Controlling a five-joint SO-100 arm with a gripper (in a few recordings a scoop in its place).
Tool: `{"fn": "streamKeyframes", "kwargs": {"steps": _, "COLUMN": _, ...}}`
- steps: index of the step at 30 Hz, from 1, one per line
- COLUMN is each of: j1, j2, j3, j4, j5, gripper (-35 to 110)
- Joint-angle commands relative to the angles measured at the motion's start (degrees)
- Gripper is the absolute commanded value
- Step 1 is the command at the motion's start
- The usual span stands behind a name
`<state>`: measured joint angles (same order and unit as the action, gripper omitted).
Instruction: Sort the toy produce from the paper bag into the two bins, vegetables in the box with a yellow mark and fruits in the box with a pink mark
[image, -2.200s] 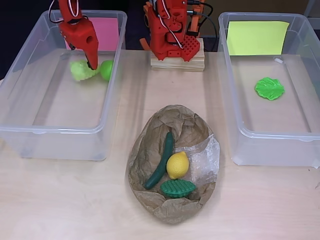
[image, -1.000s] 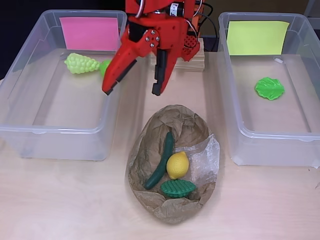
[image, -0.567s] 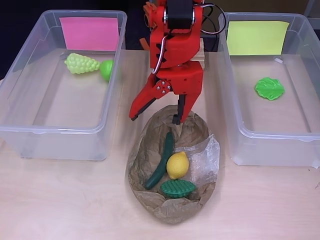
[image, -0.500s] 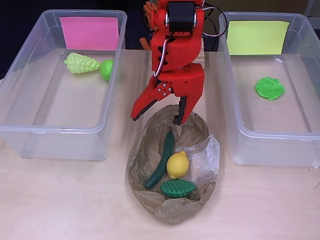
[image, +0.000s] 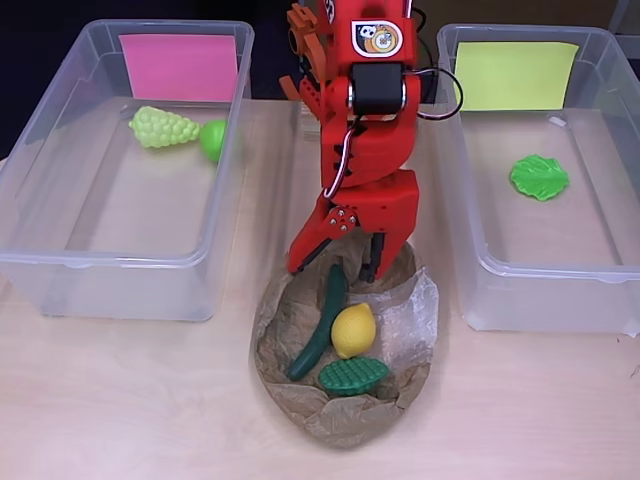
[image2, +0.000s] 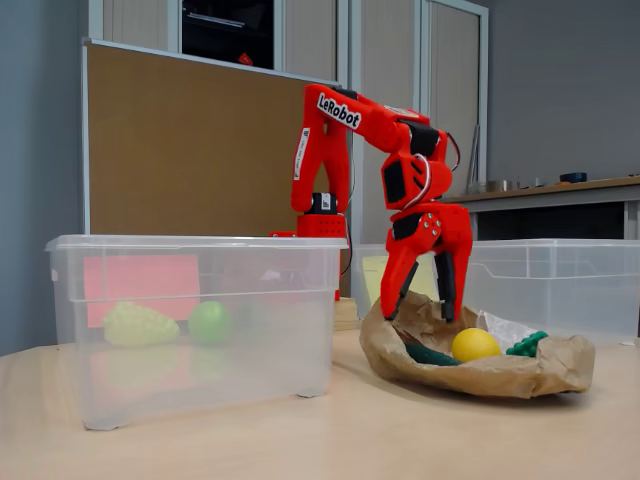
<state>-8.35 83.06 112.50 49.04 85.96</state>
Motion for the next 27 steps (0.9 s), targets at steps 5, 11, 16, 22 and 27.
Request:
{"fn": "streamKeyframes", "kwargs": {"steps": 5, "j1": -1.05, "j2": -5.01, "j3": -4.57, "j4": -2.46, "j5": -2.46, "gripper": 31}}
{"fn": "streamKeyframes", "kwargs": {"steps": 11, "j1": -1.41, "j2": -8.00, "j3": -6.42, "j4": -1.85, "j5": -2.64, "gripper": 26}}
{"fn": "streamKeyframes", "kwargs": {"steps": 16, "j1": -1.41, "j2": -9.23, "j3": -6.59, "j4": -2.72, "j5": -3.16, "gripper": 25}}
{"fn": "streamKeyframes", "kwargs": {"steps": 22, "j1": -0.97, "j2": -13.71, "j3": -8.26, "j4": -3.16, "j5": -2.20, "gripper": 25}}
{"fn": "streamKeyframes", "kwargs": {"steps": 27, "j1": 0.00, "j2": -19.16, "j3": -11.07, "j4": -4.22, "j5": -2.29, "gripper": 26}}
